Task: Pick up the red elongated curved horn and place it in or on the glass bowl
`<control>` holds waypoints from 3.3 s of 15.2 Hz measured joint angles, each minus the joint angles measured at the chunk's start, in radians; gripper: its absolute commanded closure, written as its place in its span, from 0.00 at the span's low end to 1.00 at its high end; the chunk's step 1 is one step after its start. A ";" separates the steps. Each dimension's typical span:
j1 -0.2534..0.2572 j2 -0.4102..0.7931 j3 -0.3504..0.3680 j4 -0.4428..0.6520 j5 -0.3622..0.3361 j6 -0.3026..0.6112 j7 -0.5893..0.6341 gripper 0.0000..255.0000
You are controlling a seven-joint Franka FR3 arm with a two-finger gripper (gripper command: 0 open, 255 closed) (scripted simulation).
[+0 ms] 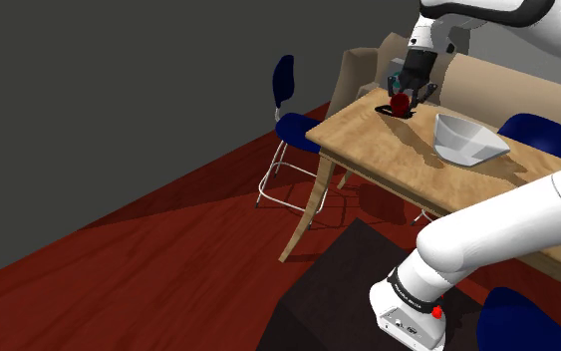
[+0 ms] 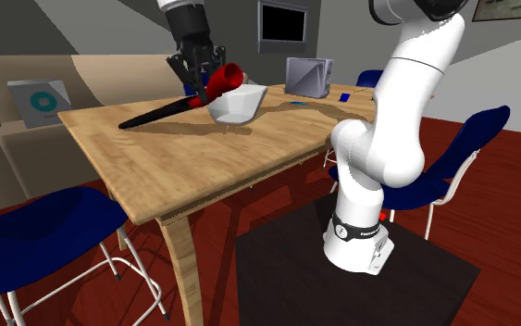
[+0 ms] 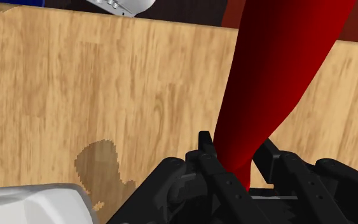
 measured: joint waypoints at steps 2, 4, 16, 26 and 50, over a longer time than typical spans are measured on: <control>0.001 0.008 0.001 0.034 0.002 -0.026 0.000 1.00; 0.002 0.016 0.002 0.067 0.003 -0.051 -0.001 1.00; -0.020 0.061 -0.048 0.231 -0.022 -0.168 -0.085 1.00; -0.103 0.126 -0.225 0.296 -0.107 -0.146 -0.364 1.00; -0.226 0.310 -0.437 0.311 -0.104 0.046 -0.689 1.00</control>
